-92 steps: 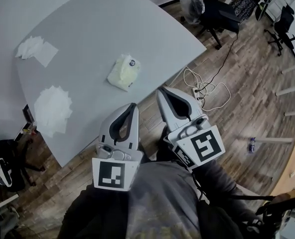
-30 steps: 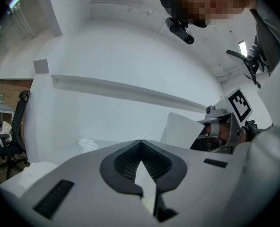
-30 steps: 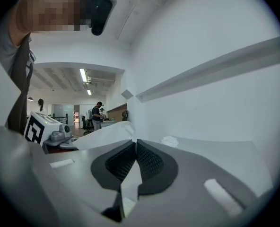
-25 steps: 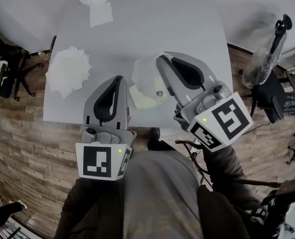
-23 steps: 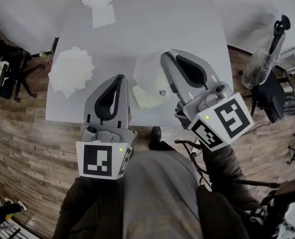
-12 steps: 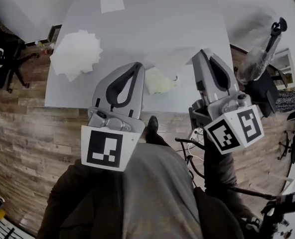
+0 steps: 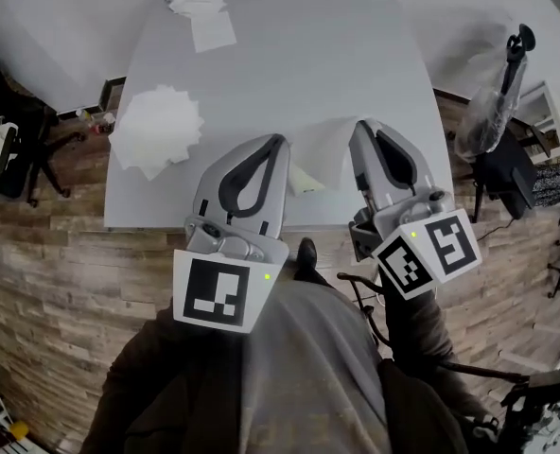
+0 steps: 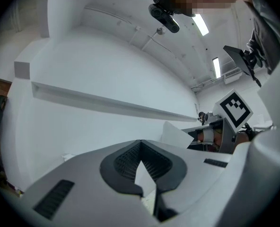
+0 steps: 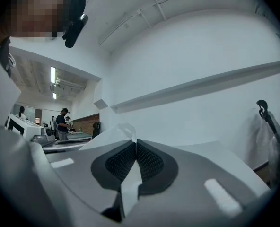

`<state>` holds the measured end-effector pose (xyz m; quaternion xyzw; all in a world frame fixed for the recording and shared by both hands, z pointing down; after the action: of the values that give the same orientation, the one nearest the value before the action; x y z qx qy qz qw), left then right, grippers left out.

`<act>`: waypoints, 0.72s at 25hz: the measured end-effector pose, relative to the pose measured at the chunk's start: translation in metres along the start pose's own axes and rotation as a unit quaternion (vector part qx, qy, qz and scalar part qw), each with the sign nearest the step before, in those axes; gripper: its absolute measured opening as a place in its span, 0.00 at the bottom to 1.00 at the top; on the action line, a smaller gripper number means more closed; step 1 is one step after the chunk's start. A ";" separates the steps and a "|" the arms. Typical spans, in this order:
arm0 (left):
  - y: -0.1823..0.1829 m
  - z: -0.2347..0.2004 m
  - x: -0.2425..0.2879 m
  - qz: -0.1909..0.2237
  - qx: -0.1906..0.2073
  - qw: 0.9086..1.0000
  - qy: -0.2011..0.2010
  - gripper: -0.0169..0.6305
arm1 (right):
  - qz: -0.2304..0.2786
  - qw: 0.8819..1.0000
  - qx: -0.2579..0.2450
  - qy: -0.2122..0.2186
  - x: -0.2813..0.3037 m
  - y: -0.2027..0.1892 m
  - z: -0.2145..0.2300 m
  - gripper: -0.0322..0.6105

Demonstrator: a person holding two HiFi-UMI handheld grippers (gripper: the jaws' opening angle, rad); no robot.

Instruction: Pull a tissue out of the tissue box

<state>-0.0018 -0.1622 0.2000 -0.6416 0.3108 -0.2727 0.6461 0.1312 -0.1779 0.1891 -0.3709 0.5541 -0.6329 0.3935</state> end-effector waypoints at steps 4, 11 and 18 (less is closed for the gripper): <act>0.004 -0.002 0.000 -0.006 -0.001 1.000 0.012 0.02 | 0.012 1.000 -0.006 0.017 0.008 0.006 -0.005 0.06; 0.015 0.000 0.002 0.013 0.027 0.999 0.038 0.02 | 0.025 0.999 -0.012 0.040 0.009 0.010 -0.006 0.05; 0.014 0.007 0.002 0.004 0.031 0.999 0.038 0.02 | 0.025 0.999 -0.002 0.043 0.005 0.008 -0.003 0.05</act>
<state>0.0048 -0.1588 0.1863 -0.6094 0.3291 -0.3036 0.6543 0.1273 -0.1816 0.1811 -0.3303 0.5811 -0.6366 0.3846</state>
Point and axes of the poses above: the fingertips, and each gripper's own axes: x forward along the fingers, z to its right, y out of its top, the point moved 4 cm from there along -x, backward along the fingers, and after that the axes turned 6 degrees about -y, right-handed, at the moved point
